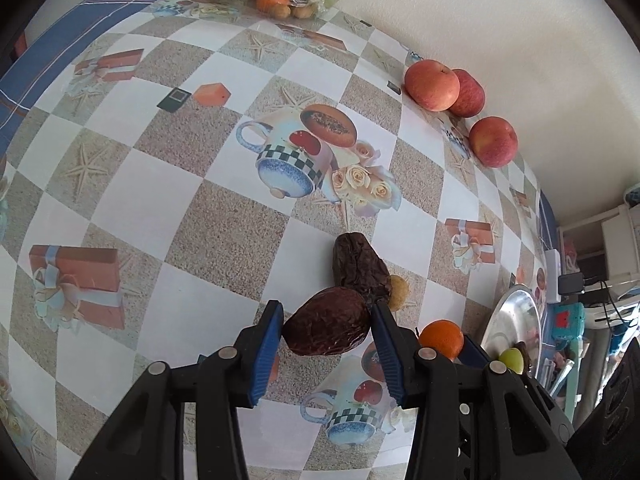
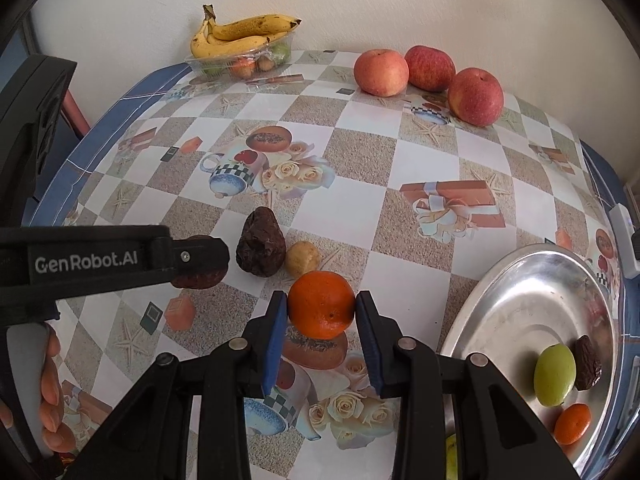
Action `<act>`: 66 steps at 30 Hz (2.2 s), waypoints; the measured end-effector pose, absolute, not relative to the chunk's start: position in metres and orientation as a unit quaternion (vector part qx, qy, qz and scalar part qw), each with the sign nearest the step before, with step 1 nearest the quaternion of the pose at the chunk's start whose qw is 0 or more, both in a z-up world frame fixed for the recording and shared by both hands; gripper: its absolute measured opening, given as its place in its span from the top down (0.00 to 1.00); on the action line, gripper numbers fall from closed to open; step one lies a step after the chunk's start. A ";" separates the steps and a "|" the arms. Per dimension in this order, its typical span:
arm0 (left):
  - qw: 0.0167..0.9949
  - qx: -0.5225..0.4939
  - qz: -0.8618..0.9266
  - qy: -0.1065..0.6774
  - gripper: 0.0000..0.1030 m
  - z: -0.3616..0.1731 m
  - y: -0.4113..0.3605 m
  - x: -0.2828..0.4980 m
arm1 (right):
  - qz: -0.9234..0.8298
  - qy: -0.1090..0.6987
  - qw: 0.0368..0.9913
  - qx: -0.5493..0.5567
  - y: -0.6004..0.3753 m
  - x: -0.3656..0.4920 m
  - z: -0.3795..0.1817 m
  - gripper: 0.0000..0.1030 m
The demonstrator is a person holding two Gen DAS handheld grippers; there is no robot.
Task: Organize fruits
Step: 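Close the left tool on a dark date while the right tool grasps an orange, then carry the date into the steel plate while the right tool releases its orange there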
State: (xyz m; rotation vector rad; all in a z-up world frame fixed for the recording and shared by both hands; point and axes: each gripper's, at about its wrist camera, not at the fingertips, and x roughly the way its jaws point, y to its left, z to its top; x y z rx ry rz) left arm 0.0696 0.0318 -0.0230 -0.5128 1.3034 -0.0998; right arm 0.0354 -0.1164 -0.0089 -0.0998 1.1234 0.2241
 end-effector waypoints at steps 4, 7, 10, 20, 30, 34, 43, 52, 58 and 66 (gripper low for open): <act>0.764 -0.236 -0.046 0.598 0.53 -0.022 0.029 0.069 | 0.108 0.527 0.841 -0.052 -0.115 0.033 -0.006 0.65; 0.766 -0.236 -0.045 0.597 0.53 -0.021 0.028 0.069 | 0.108 0.526 0.842 -0.054 -0.116 0.032 -0.005 0.65; 0.770 -0.230 -0.044 0.594 0.53 -0.019 0.025 0.069 | 0.107 0.525 0.843 -0.052 -0.119 0.031 -0.005 0.65; 0.779 -0.208 -0.060 0.589 0.53 -0.011 0.002 0.066 | 0.087 0.516 0.851 -0.042 -0.141 0.031 0.002 0.65; 0.793 -0.147 -0.106 0.582 0.53 0.001 -0.050 0.059 | 0.029 0.504 0.863 0.006 -0.193 0.032 0.015 0.65; 0.795 -0.120 -0.137 0.578 0.53 0.005 -0.076 0.054 | -0.001 0.498 0.866 0.036 -0.222 0.031 0.022 0.65; 0.789 -0.074 -0.223 0.568 0.53 0.012 -0.135 0.035 | -0.098 0.493 0.859 0.095 -0.289 0.021 0.025 0.65; 0.786 -0.068 -0.253 0.560 0.37 0.014 -0.149 0.033 | -0.139 0.489 0.850 0.141 -0.324 0.011 0.022 0.64; 0.785 -0.074 -0.226 0.572 0.37 0.007 -0.138 0.036 | -0.138 0.493 0.847 0.141 -0.323 0.012 0.019 0.64; 0.798 -0.036 -0.121 0.589 0.25 -0.005 -0.113 0.044 | -0.134 0.498 0.847 0.128 -0.317 0.014 0.017 0.64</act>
